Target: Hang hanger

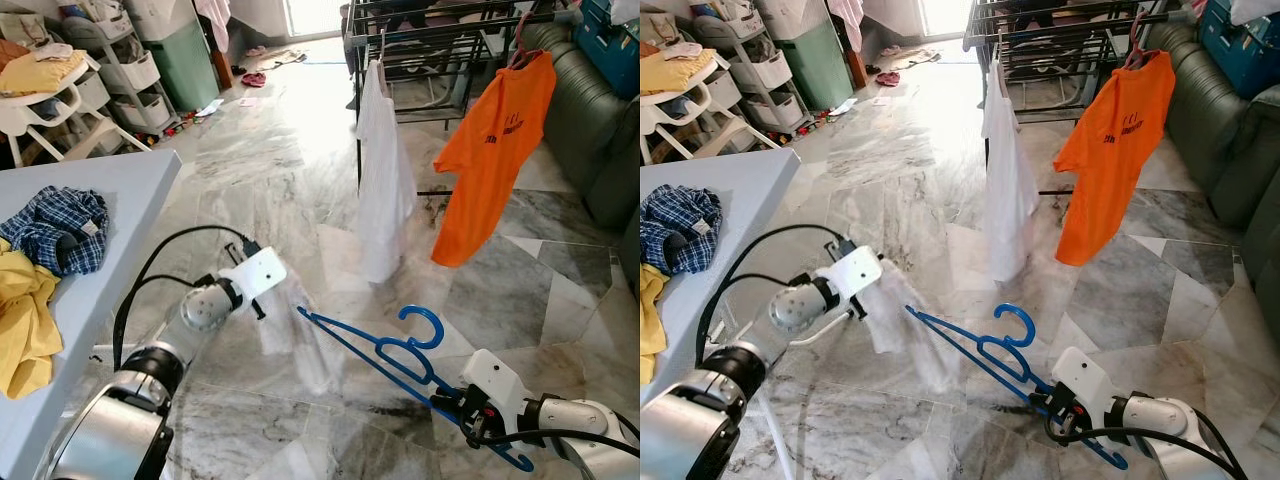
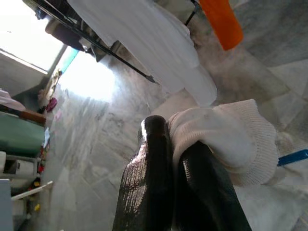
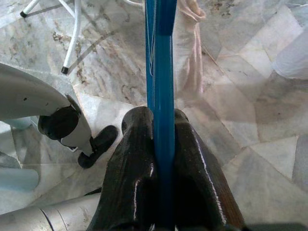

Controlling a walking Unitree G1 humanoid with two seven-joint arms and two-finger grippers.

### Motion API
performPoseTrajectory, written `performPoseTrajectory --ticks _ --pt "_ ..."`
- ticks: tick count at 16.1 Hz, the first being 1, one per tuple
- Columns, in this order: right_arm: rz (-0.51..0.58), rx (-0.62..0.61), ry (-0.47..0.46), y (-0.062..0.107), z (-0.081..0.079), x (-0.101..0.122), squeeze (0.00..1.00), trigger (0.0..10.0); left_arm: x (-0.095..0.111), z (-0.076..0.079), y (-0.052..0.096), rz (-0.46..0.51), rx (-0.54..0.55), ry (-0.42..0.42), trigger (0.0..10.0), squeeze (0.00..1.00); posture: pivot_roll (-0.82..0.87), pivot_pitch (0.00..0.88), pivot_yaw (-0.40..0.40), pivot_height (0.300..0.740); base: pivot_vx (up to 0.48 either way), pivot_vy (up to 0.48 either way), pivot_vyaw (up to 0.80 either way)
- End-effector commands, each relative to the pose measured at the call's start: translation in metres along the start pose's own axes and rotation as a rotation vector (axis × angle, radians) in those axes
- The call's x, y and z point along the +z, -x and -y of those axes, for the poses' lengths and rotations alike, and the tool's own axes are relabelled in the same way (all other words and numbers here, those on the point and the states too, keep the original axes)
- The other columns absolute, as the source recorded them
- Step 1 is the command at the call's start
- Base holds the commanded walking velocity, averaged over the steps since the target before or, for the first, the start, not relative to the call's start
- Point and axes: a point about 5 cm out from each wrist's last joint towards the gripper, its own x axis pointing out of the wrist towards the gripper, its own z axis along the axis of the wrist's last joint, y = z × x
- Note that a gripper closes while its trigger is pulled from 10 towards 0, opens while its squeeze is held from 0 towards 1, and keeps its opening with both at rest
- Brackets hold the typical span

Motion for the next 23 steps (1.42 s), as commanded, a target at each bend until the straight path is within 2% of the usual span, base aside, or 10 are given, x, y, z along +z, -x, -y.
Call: performPoseTrajectory --ticks 1,5,10,14,18,23 --pt "0.016 -0.023 0.021 0.001 0.004 0.007 0.00 10.0 -0.002 -0.010 0.003 -0.007 0.022 -0.016 10.0 0.00 -0.19 0.052 0.175 0.740 0.000 0.000 0.00" --pt "0.009 -0.080 0.023 0.002 0.014 0.005 0.00 10.0 -0.004 -0.010 0.005 -0.007 0.021 -0.014 10.0 0.00 -0.19 0.046 0.168 0.740 0.000 0.000 0.00" --pt "0.007 -0.038 0.016 0.006 0.014 0.005 0.00 10.0 -0.009 -0.014 0.009 -0.021 0.045 -0.015 10.0 0.00 -0.19 0.047 0.156 0.740 0.000 0.000 0.00" --pt "0.009 -0.024 0.003 0.003 0.013 0.004 0.00 10.0 -0.001 -0.015 0.007 0.025 0.041 -0.022 10.0 0.00 -0.18 0.049 0.156 0.740 0.000 0.000 0.00" --pt "0.009 -0.016 -0.007 0.001 0.011 0.001 0.00 10.0 0.012 -0.015 0.006 0.115 0.006 -0.030 10.0 0.00 -0.18 0.050 0.160 0.740 0.000 0.000 0.00" --pt "0.014 -0.014 -0.009 -0.002 0.010 0.002 0.00 10.0 0.012 -0.018 0.012 0.150 -0.006 -0.026 10.0 0.00 -0.18 0.051 0.160 0.740 0.000 0.000 0.00"
